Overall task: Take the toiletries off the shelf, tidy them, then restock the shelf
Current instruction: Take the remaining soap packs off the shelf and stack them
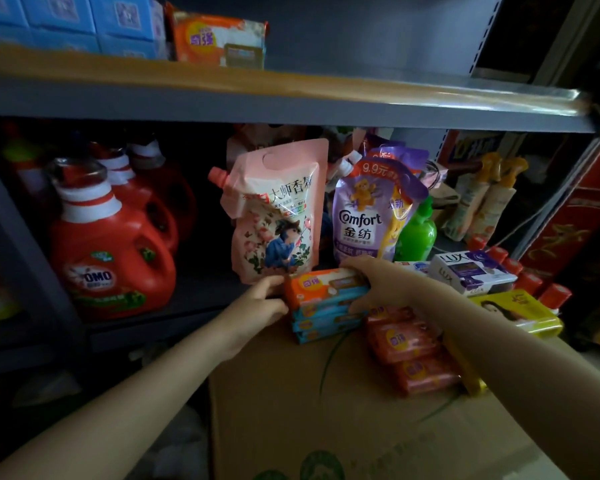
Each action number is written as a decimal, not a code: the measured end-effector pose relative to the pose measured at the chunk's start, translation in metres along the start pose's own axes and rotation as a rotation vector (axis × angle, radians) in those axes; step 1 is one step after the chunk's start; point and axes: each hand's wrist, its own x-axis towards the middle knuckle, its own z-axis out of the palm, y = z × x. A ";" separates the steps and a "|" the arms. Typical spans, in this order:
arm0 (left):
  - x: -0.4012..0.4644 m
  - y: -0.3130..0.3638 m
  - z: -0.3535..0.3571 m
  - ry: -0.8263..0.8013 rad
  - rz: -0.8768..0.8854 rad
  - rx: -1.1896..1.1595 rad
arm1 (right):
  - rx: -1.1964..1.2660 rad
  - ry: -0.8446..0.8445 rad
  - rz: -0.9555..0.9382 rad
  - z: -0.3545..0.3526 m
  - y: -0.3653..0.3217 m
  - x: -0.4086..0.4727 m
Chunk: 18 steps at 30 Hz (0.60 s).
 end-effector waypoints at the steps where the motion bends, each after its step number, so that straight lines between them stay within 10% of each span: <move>1: -0.002 0.002 -0.004 -0.017 0.000 0.060 | -0.057 -0.019 0.007 -0.002 -0.002 0.000; 11: -0.040 0.153 -0.074 0.570 1.044 1.206 | 0.039 0.631 -0.420 -0.131 -0.107 -0.010; 18: -0.045 0.234 -0.131 0.987 0.990 1.598 | 0.117 0.919 -0.454 -0.205 -0.157 0.043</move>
